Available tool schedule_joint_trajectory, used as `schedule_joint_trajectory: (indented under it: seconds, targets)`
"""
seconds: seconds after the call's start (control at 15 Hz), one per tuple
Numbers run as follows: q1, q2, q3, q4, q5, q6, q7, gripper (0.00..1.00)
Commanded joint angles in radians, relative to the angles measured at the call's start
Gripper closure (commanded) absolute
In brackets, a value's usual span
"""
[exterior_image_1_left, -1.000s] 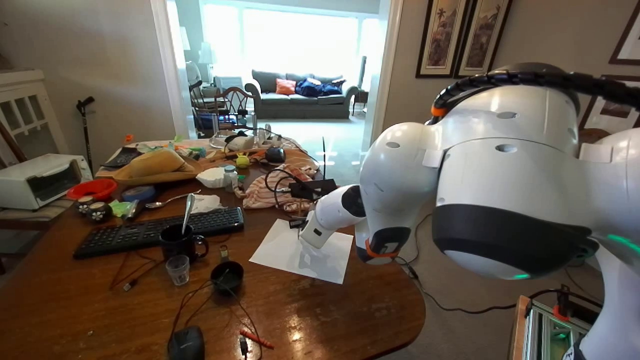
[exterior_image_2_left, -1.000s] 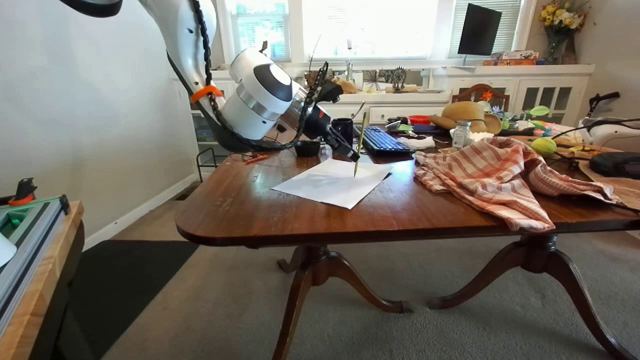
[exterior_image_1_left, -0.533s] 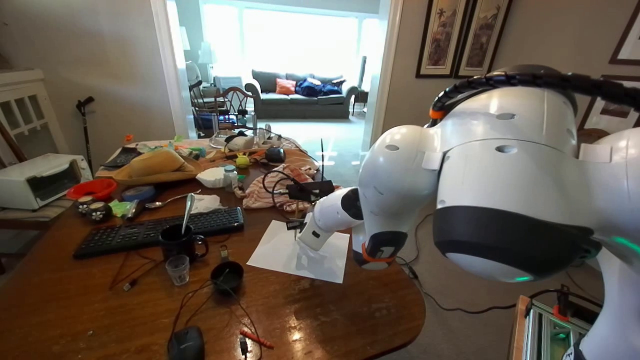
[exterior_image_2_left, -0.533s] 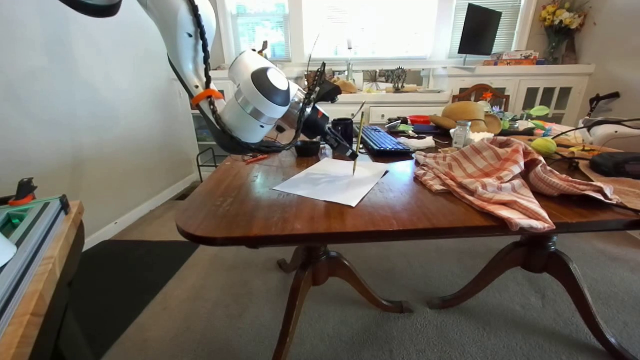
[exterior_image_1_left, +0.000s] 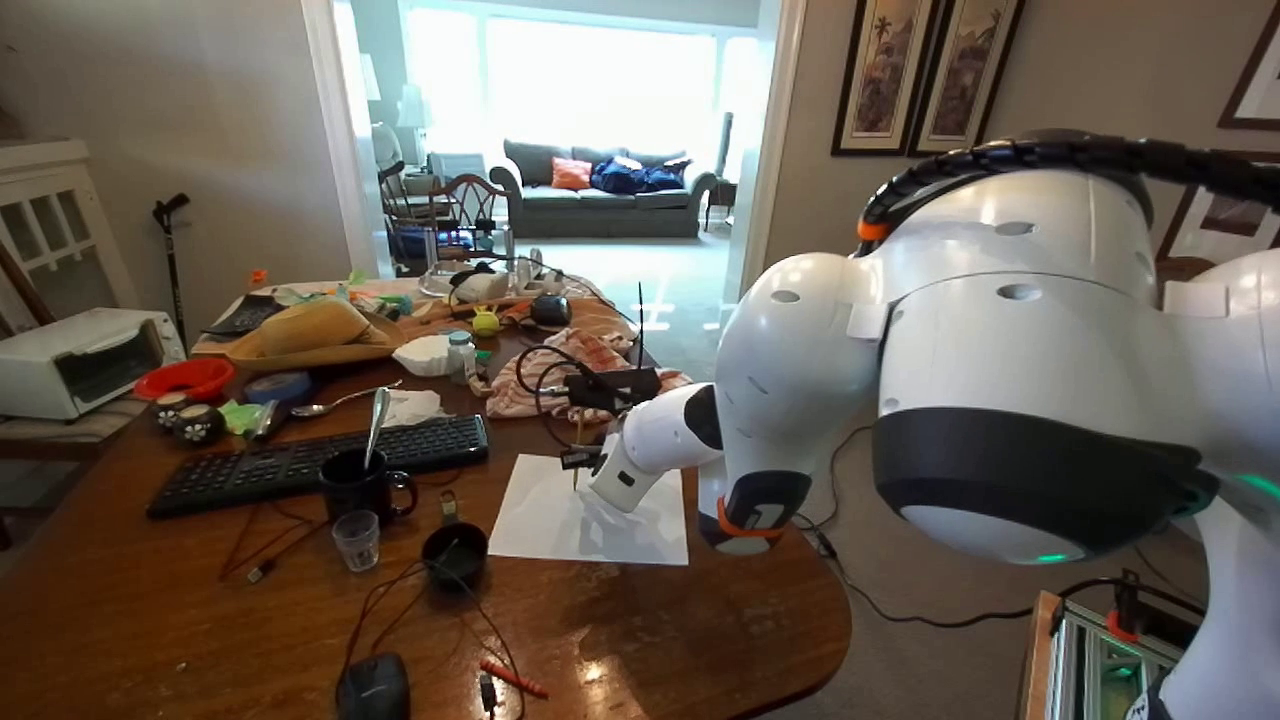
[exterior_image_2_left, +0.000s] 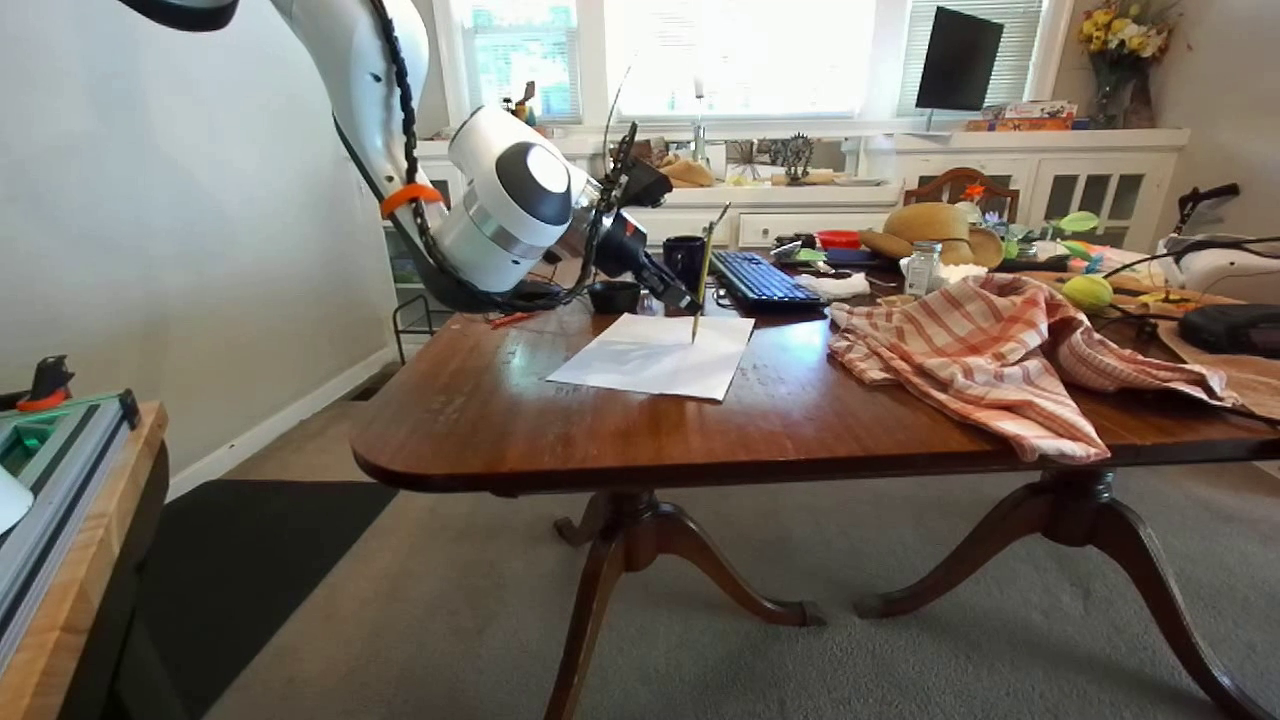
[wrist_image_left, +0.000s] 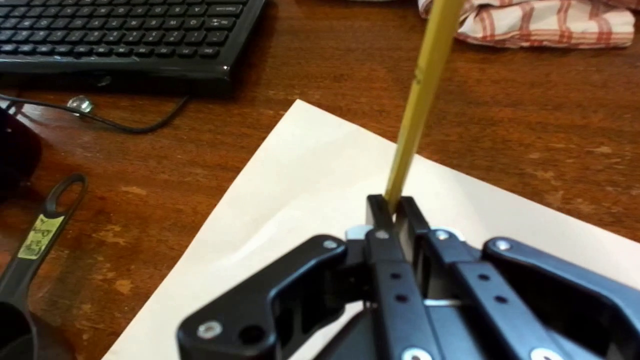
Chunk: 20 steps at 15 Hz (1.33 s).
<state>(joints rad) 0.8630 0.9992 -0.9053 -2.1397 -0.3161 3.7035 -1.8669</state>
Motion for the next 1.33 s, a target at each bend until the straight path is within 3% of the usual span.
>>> schedule_joint_trajectory:
  seconds: [0.0, 0.6, 1.27]
  targets:
    - [-0.022, -0.071, 0.066, -0.059, 0.008, 0.025, -0.06, 0.98]
    - [-0.048, -0.214, 0.131, -0.173, 0.016, 0.01, -0.171, 0.98]
    - [-0.149, -0.273, 0.18, -0.2, 0.06, -0.008, -0.302, 0.98]
